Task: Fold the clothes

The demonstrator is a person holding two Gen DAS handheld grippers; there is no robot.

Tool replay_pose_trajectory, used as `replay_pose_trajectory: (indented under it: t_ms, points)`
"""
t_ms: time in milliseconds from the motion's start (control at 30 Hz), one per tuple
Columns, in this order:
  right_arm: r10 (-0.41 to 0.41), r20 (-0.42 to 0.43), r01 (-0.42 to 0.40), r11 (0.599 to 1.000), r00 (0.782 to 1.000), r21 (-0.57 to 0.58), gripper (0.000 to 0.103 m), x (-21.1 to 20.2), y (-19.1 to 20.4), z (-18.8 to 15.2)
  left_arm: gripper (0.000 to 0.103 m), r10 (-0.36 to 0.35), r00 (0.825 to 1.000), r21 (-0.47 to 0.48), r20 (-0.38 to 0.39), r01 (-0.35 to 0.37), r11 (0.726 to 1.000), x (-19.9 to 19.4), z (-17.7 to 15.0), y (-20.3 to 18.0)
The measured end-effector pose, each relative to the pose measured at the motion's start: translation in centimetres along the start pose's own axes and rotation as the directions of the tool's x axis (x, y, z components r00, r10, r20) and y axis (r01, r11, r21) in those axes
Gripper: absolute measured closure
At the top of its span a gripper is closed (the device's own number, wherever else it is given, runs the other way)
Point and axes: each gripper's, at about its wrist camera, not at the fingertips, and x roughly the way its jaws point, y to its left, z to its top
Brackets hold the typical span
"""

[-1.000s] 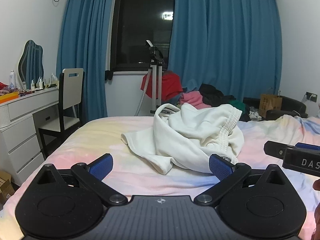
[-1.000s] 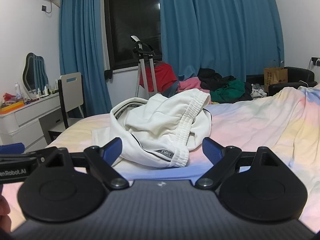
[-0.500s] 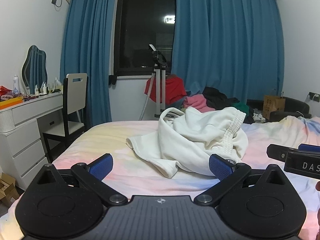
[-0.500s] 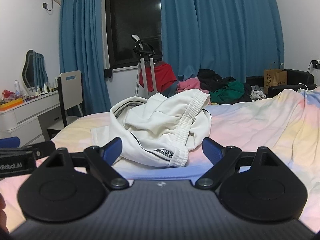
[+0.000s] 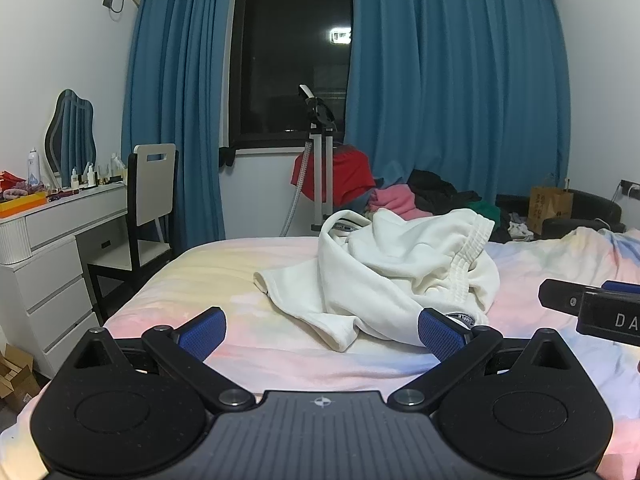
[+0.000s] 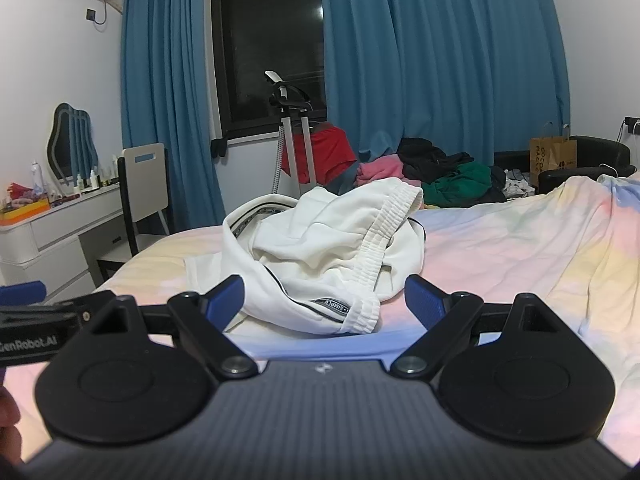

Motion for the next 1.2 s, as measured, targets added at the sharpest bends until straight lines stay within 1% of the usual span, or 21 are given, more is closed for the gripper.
replay_pose_trajectory:
  t_ms: [333, 533, 767, 833, 933, 1100, 1133, 1167, 1200]
  points:
    - [-0.005, 0.005, 0.005, 1.0, 1.0, -0.015, 0.014, 0.2, 0.3, 0.0, 0.0, -0.001, 1.0, -0.008, -0.005, 0.001, 1.0, 0.1, 0.0, 0.2]
    - [-0.007, 0.0, 0.007, 1.0, 1.0, 0.017, 0.015, 0.4, -0.2, 0.0, 0.0, -0.003, 1.0, -0.009, 0.003, 0.004, 1.0, 0.0, -0.1, 0.4]
    - [-0.017, 0.001, 0.017, 0.998, 1.0, 0.052, 0.015, 0.5, -0.7, 0.0, 0.0, -0.008, 1.0, -0.01, -0.006, 0.008, 1.0, 0.5, -0.6, 0.6]
    - [-0.023, 0.01, 0.022, 0.998, 1.0, 0.063, 0.015, 0.4, -0.9, 0.1, 0.0, 0.0, 1.0, -0.018, -0.016, -0.001, 1.0, 0.9, -0.8, 0.6]
    - [-0.032, 0.022, 0.03, 0.997, 0.999, 0.073, 0.015, 0.2, -1.3, 0.1, 0.0, -0.008, 0.999, -0.032, -0.038, 0.007, 0.999, 1.4, -1.1, 0.6]
    - [-0.045, 0.033, 0.042, 0.994, 0.998, 0.099, 0.034, -0.1, -1.9, 0.4, 0.0, -0.018, 0.999, -0.007, -0.034, 0.018, 1.0, 1.6, -1.6, 0.0]
    - [-0.045, 0.035, 0.042, 0.994, 0.998, 0.102, 0.035, -0.1, -2.0, 0.3, 0.0, -0.017, 0.999, 0.003, -0.033, 0.017, 1.0, 1.7, -1.8, -0.2]
    - [-0.044, 0.038, 0.04, 0.994, 0.998, 0.104, 0.043, -0.2, -2.1, 0.3, 0.0, -0.017, 0.999, 0.01, -0.034, 0.017, 1.0, 1.7, -1.9, -0.4]
    - [-0.044, 0.04, 0.039, 0.994, 0.998, 0.106, 0.057, -0.2, -2.2, 0.3, 0.0, -0.019, 0.999, 0.013, -0.037, 0.02, 1.0, 1.9, -2.0, -0.6]
